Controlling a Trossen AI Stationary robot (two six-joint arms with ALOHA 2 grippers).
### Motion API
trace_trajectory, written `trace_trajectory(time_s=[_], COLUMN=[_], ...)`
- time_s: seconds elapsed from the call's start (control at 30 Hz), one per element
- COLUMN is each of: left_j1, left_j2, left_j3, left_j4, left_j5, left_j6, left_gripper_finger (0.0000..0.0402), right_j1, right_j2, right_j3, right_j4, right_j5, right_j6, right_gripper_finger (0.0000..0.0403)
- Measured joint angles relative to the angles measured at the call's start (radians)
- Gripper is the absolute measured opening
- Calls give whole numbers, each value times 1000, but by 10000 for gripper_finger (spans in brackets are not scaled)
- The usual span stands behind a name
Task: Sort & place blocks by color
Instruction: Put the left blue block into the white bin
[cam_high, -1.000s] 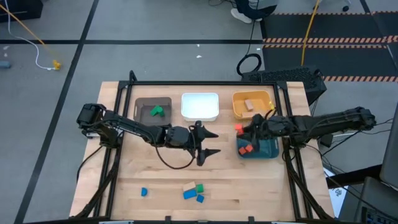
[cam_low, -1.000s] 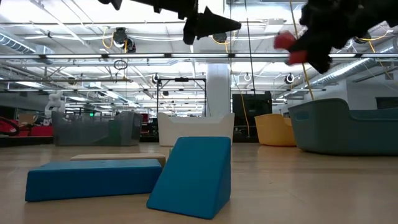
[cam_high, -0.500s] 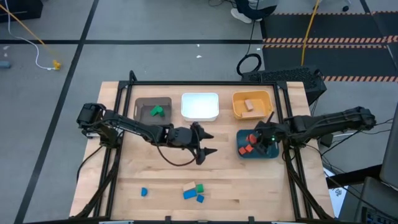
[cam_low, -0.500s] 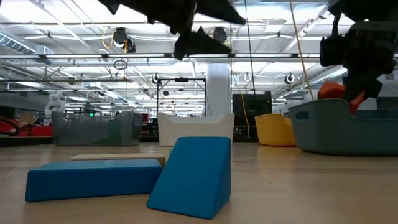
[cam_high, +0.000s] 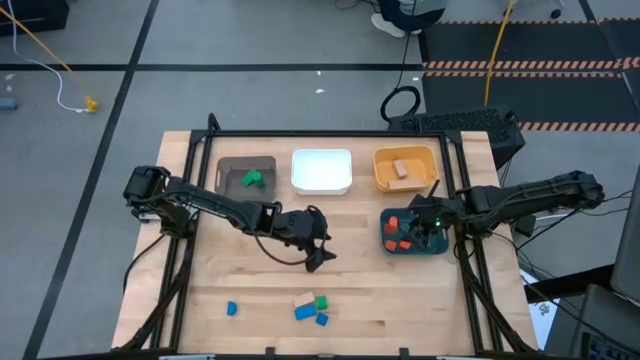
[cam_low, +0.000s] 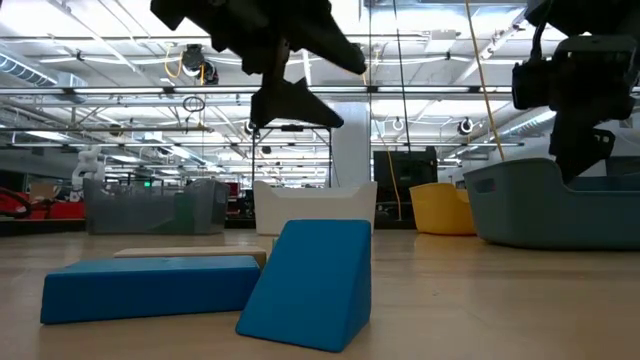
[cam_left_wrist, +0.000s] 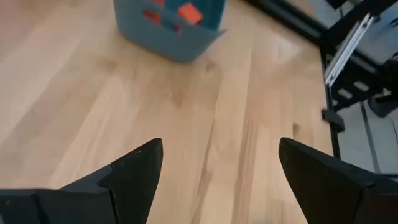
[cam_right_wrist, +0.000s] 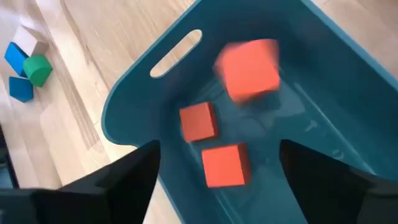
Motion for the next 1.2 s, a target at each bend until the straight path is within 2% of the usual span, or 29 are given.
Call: trace_trajectory(time_s=[0.07, 0.2, 0.4, 0.53, 0.67, 0.83, 1.0, 1.2], left_j1=[0, 6, -25, -88, -167, -273, -376, -458], left_j2=[-2, -30, -72, -81, -83, -84, -84, -84], left_j3=[0, 0, 1, 0, 0, 0, 0, -4], left_j4=[-45, -241, -651, -906, -1053, -1043, -998, -885], left_j5=[37, 156, 315, 339, 364, 421, 425, 337], left_j6=[-19, -69, -221, -375, -575, -833, -1051, -1268], left_gripper_finger=[321, 321, 321, 321, 321, 321, 321, 321], right_j1=[0, 0, 0, 0, 0, 0, 1, 1], right_j2=[0, 0, 0, 0, 0, 0, 0, 0], right_j3=[0, 0, 0, 0, 0, 0, 0, 0], right_j4=[4, 79, 279, 375, 422, 426, 427, 426], right_j5=[-23, -73, -77, -77, -76, -63, 7, 12], right_j6=[18, 24, -1, -45, -76, -136, -210, -234], right_gripper_finger=[330, 330, 318, 318, 318, 318, 318, 318])
